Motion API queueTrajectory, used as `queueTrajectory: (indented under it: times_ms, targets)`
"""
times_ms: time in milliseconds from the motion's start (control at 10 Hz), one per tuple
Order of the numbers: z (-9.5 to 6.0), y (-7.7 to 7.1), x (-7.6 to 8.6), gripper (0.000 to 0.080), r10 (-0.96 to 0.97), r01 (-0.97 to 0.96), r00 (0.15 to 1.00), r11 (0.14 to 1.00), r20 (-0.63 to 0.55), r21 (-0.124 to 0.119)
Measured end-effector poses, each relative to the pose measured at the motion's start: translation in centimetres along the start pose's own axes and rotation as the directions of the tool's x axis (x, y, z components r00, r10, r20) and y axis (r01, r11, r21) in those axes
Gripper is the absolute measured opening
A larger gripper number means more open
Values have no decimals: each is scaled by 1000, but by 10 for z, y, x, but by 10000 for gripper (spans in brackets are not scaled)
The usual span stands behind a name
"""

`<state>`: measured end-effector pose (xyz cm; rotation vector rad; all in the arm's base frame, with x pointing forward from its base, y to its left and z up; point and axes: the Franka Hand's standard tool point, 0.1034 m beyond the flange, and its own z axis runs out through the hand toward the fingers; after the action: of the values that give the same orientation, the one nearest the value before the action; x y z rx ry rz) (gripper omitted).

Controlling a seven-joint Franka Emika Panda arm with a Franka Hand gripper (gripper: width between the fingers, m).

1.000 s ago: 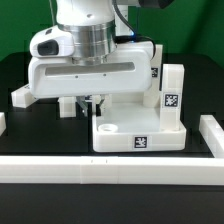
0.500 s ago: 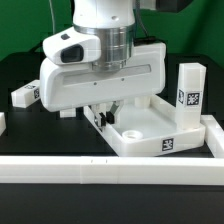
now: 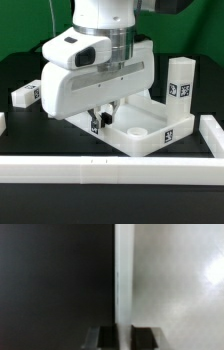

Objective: Assemble desk

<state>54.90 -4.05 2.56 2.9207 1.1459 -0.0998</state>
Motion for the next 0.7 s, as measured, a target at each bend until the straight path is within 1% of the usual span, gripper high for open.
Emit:
queueTrajectory:
  times_ms: [100,300,500,700]
  targets:
    - [-1,0,6,61,-101,102,995,995,12,-9]
    - [-2,4,27,61,-233,233,972,972,16,-26]
    - [-4,7,41,61,-448,449,893,893,34,-34]
    - [-3,11,37,61,-558,560,828,828,54,-32]
